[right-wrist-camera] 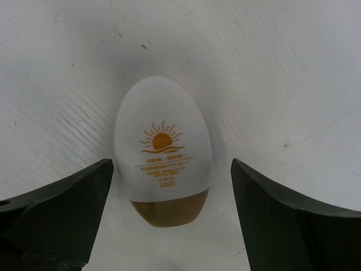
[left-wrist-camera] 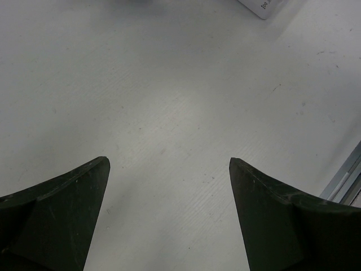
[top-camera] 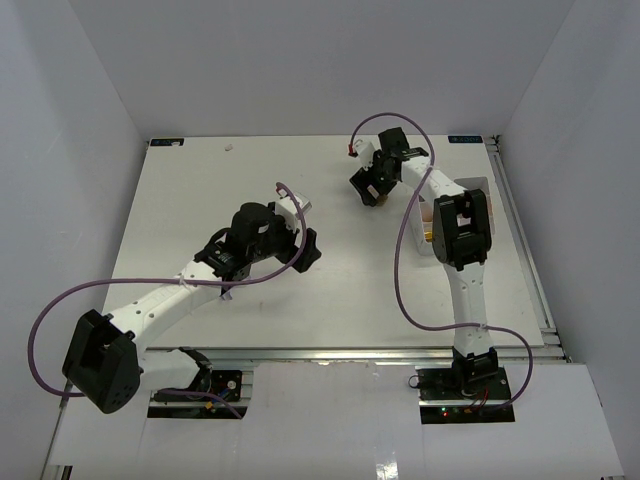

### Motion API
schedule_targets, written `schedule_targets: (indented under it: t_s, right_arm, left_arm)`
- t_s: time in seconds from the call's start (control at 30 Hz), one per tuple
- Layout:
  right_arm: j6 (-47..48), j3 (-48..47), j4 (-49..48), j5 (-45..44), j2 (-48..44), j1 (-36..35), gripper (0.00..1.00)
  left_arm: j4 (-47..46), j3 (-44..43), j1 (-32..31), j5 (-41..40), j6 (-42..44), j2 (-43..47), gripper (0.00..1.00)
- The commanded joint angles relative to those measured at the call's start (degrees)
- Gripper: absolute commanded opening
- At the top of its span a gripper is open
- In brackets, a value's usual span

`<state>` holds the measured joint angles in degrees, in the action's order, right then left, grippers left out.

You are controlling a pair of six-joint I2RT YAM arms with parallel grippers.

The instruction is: Organize the makeup

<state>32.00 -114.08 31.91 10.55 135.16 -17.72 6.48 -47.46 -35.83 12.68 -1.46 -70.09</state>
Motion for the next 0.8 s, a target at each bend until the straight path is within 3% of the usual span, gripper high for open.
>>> schedule_targets:
  t_s: [0.0,0.1,0.4,0.63,0.77]
  right_arm:
    - [2.41,-1.96,3.02,3.63,1.07,-0.29,0.95]
    - [2.46,-3.61,4.52,4.36,2.36,-0.3,0.98]
    - [2.15,-2.43,6.68,7.09,1.48,-0.44,0.6]
    - [2.97,5.86,4.83,11.12,-6.54,-2.39,0.27]
    - [2.29,13.05,4.3,15.0,-14.94,-3.35,0.21]
  left_arm:
    - [0.02,-1.74,0.32,1.44,-0.31,-0.23,0.98]
    - [0.02,-1.66,0.32,1.74,-0.39,-0.04,0.98]
    - [-1.02,-1.21,0.32,2.44,-1.57,-0.31,0.98]
    - [-5.23,0.44,1.55,6.65,-5.8,0.04,0.98]
    - [-9.78,2.06,3.09,9.18,-9.6,-0.75,0.98]
